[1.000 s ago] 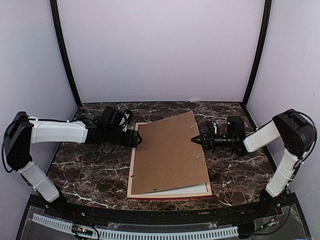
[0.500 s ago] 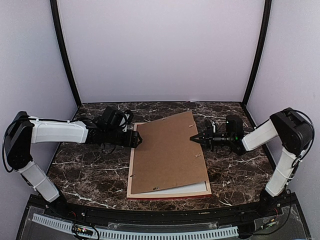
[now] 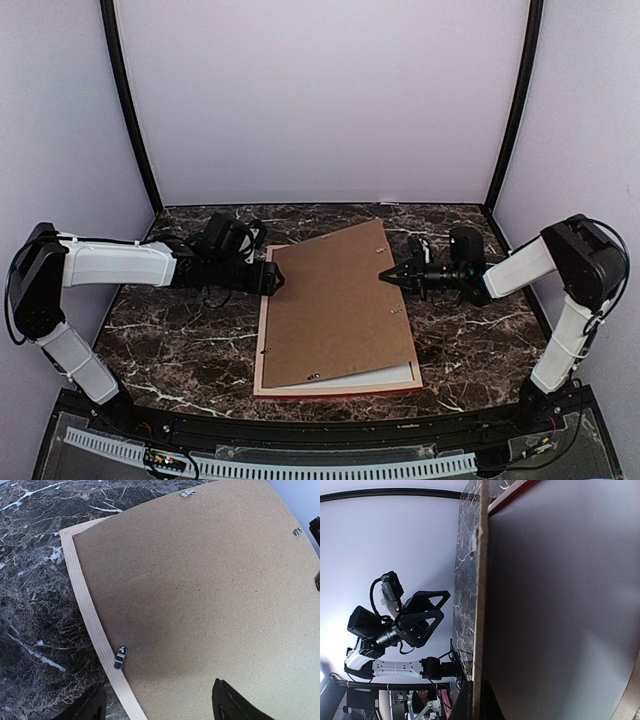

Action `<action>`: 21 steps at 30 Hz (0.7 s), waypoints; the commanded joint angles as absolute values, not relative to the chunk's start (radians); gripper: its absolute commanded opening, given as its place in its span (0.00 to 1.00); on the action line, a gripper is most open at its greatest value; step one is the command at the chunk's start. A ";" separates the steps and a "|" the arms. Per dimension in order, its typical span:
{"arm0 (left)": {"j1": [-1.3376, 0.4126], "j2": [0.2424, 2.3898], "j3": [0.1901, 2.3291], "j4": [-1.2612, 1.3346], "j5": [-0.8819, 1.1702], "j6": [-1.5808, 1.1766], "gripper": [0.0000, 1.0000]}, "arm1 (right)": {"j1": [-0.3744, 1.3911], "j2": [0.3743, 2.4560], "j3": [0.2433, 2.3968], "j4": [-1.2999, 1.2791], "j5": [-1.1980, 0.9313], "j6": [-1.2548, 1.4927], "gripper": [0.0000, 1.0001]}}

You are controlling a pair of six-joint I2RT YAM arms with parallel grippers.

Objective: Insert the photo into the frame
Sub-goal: Place the backboard on the frame body.

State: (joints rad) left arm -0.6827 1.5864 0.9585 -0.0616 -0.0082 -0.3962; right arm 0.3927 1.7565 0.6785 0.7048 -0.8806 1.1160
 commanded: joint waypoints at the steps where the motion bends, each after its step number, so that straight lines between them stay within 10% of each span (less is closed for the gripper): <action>1: -0.677 1.587 0.946 -0.082 -0.003 -0.390 0.75 | 0.394 1.747 0.699 0.745 -0.882 1.063 0.00; 21: -0.677 1.722 1.029 -0.107 0.070 -0.287 0.75 | 0.394 1.752 0.713 0.669 -0.864 1.011 0.19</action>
